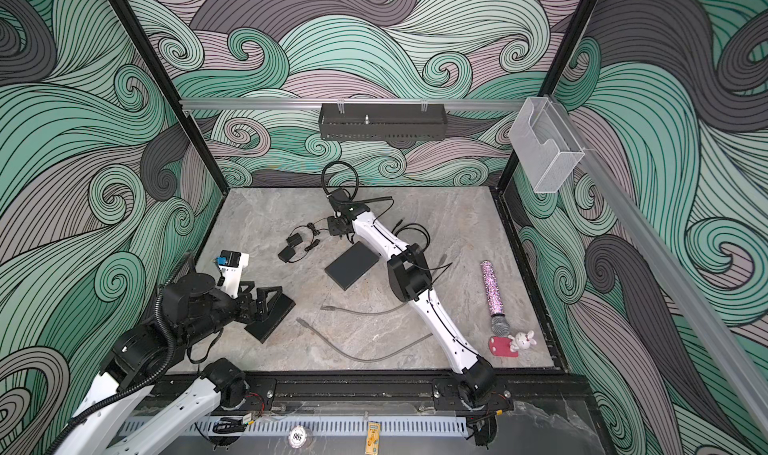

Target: Insert the plug into the switch port

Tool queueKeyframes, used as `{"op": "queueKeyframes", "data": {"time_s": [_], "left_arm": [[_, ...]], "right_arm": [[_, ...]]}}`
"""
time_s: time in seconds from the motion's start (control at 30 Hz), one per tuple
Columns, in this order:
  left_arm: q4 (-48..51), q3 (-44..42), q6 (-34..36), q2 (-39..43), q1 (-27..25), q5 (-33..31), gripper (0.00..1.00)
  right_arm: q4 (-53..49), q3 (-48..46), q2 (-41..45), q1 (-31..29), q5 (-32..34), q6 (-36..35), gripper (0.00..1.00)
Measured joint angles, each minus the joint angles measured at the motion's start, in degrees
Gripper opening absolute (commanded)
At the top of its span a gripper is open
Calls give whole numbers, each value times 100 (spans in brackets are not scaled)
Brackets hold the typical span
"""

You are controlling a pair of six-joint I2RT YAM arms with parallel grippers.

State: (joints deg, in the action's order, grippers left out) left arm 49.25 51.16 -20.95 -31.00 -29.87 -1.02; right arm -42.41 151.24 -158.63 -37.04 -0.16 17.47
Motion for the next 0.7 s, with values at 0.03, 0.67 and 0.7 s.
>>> {"op": "queueKeyframes", "data": {"time_s": [0.03, 0.67, 0.7], "left_arm": [[0, 0, 0, 4, 0, 4, 88], [0, -9, 4, 9, 0, 22, 88], [-2, -9, 4, 9, 0, 22, 88]], "right_arm": [[15, 0, 0, 9, -13, 33, 32], [280, 9, -184, 129, -361, 393, 3], [280, 7, -184, 127, -374, 407, 2]]}}
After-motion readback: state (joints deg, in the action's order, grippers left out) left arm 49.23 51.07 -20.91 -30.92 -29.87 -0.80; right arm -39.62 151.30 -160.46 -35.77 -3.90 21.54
